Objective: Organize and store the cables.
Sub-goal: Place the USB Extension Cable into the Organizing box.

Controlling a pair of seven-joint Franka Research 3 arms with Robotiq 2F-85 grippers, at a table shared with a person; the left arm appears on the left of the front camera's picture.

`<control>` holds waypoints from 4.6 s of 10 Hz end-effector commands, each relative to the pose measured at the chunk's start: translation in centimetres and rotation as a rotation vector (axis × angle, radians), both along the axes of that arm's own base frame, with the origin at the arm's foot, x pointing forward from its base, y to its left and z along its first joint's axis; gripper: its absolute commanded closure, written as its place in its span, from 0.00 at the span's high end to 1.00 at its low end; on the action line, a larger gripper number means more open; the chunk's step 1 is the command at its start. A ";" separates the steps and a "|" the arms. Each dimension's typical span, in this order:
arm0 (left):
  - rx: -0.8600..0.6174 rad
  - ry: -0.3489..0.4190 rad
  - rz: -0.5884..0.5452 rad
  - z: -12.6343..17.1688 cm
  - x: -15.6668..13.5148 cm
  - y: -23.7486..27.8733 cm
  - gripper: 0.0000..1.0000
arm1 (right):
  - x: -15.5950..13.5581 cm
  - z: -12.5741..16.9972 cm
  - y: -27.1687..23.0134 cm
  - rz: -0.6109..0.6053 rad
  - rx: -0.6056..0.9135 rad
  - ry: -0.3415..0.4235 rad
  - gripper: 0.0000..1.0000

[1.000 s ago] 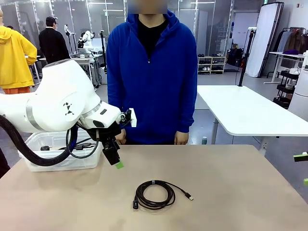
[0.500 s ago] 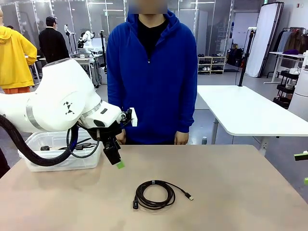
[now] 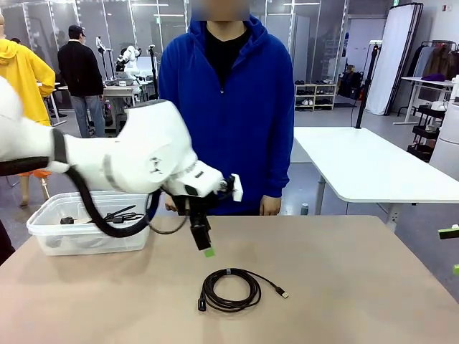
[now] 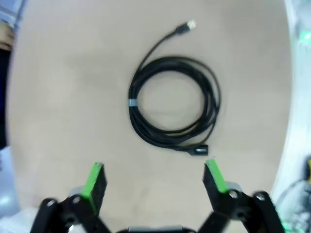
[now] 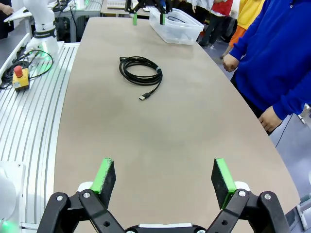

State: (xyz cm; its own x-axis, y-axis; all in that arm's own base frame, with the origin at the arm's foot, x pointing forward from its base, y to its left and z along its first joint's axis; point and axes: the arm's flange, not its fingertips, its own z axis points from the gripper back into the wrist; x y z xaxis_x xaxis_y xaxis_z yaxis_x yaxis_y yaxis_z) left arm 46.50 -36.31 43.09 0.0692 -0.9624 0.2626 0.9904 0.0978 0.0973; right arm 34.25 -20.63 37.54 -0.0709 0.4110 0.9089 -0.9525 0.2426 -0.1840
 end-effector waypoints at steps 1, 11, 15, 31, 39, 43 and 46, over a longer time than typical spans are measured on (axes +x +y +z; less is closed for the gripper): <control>0.136 0.018 -0.031 -0.2 2.4 -4.7 1.00 | 0.0 0.3 0.2 -0.016 -0.004 0.009 1.00; 0.239 0.052 -0.048 -7.6 3.5 -8.4 1.00 | 0.0 0.3 0.2 -0.016 -0.004 0.009 1.00; 0.268 -0.001 -0.031 -9.6 4.4 -8.6 1.00 | 0.0 0.3 0.2 -0.016 -0.004 0.009 1.00; 0.264 0.019 -0.055 -12.2 5.5 -8.4 0.40 | 0.0 0.3 0.2 -0.016 -0.004 0.009 1.00; 0.263 0.055 -0.066 -11.4 5.2 -8.2 0.00 | 0.0 0.3 0.2 -0.016 -0.004 0.009 1.00; 0.252 0.142 -0.124 -6.4 6.3 -6.7 0.00 | 0.0 0.3 0.2 -0.016 -0.004 0.009 1.00; 0.225 0.179 -0.170 -1.4 6.9 -4.7 0.00 | 0.0 0.3 0.2 -0.016 -0.004 0.009 1.00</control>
